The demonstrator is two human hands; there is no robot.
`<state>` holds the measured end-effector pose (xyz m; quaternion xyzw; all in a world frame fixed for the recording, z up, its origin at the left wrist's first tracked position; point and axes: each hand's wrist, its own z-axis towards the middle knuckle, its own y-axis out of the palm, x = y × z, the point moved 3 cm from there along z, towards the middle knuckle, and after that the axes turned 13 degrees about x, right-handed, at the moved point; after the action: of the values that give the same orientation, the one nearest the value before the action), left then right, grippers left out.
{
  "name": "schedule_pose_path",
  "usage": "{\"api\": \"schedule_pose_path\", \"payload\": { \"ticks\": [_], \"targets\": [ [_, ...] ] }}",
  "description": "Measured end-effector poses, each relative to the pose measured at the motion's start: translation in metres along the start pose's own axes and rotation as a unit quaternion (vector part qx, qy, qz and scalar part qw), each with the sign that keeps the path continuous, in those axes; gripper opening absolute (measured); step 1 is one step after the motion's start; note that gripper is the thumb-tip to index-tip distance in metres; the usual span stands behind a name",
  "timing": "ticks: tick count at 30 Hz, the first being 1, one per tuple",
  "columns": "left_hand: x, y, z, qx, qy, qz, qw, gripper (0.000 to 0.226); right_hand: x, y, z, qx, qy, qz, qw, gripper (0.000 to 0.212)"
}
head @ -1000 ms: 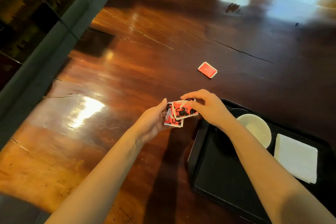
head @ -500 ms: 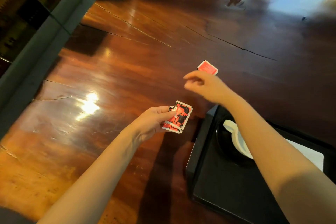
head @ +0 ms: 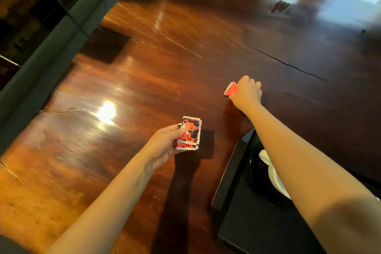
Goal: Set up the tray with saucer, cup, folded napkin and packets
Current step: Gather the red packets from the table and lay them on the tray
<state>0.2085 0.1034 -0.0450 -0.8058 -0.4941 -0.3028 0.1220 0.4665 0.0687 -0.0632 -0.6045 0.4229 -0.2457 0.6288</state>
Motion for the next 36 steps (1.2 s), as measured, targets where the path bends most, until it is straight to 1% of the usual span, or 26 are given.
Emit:
{"api": "schedule_pose_path", "payload": {
  "ticks": [1,3,5,9,10,12,13,15,16,18,20,23,24,25,26,28,30,31,33,36],
  "targets": [
    [0.001,0.000,-0.002,-0.001,0.002,0.003,1.000,0.019,-0.001,0.000,-0.005,-0.025,0.009,0.019,0.999,0.054],
    [0.003,-0.001,-0.007,-0.005,0.005,0.007,1.000,0.020,-0.005,-0.005,-0.022,-0.087,0.015,0.090,0.992,0.057],
    [0.005,-0.002,-0.013,-0.007,0.008,0.004,1.000,0.020,-0.013,-0.017,-0.047,-0.115,0.007,0.169,0.979,0.052],
    [0.009,-0.002,-0.035,-0.020,0.015,0.006,1.000,0.021,-0.027,-0.053,-0.109,-0.164,0.006,0.280,0.946,0.036],
    [0.009,-0.002,-0.041,-0.024,0.018,0.011,0.999,0.021,-0.030,-0.065,-0.124,-0.154,-0.025,0.283,0.946,0.032],
    [0.010,-0.002,-0.054,-0.034,0.027,0.018,0.999,0.022,-0.035,-0.085,-0.152,-0.091,-0.137,0.257,0.952,0.032],
    [0.010,-0.002,-0.061,-0.041,0.033,0.021,0.998,0.023,-0.037,-0.091,-0.166,-0.067,-0.192,0.234,0.951,0.037],
    [0.010,-0.003,-0.075,-0.061,0.042,0.018,0.997,0.025,-0.038,-0.093,-0.194,-0.046,-0.259,0.177,0.948,0.052],
    [0.010,-0.003,-0.082,-0.072,0.044,0.015,0.996,0.026,-0.037,-0.092,-0.206,-0.044,-0.273,0.159,0.948,0.058],
    [0.008,-0.004,-0.094,-0.096,0.047,0.017,0.994,0.027,-0.032,-0.091,-0.225,-0.043,-0.274,0.148,0.949,0.068],
    [0.002,-0.004,-0.104,-0.120,0.050,0.028,0.991,0.028,-0.027,-0.093,-0.238,-0.030,-0.268,0.157,0.950,0.071],
    [-0.008,-0.002,-0.117,-0.150,0.069,0.044,0.985,0.027,-0.019,-0.098,-0.257,-0.037,-0.243,0.199,0.949,0.068],
    [-0.013,-0.001,-0.120,-0.156,0.076,0.048,0.984,0.027,-0.015,-0.100,-0.264,-0.050,-0.216,0.235,0.946,0.066],
    [-0.017,0.000,-0.123,-0.161,0.082,0.052,0.982,0.027,-0.011,-0.103,-0.270,-0.061,-0.169,0.287,0.941,0.064],
    [-0.022,0.001,-0.125,-0.165,0.086,0.055,0.981,0.027,-0.006,-0.106,-0.275,-0.061,-0.105,0.347,0.930,0.061],
    [-0.029,0.006,-0.129,-0.174,0.091,0.059,0.979,0.025,0.007,-0.113,-0.284,-0.032,0.033,0.453,0.890,0.049],
    [-0.036,0.013,-0.132,-0.181,0.093,0.063,0.977,0.021,0.019,-0.117,-0.294,-0.010,0.129,0.513,0.849,0.033],
    [-0.040,0.017,-0.135,-0.185,0.095,0.068,0.976,0.020,0.025,-0.119,-0.300,-0.007,0.146,0.512,0.846,0.027],
    [-0.048,0.028,-0.142,-0.196,0.099,0.082,0.972,0.019,0.038,-0.123,-0.315,0.002,0.144,0.487,0.861,0.017],
    [-0.059,0.038,-0.148,-0.217,0.092,0.095,0.967,0.020,0.051,-0.121,-0.328,0.018,0.163,0.469,0.868,0.021]
  ]
}}
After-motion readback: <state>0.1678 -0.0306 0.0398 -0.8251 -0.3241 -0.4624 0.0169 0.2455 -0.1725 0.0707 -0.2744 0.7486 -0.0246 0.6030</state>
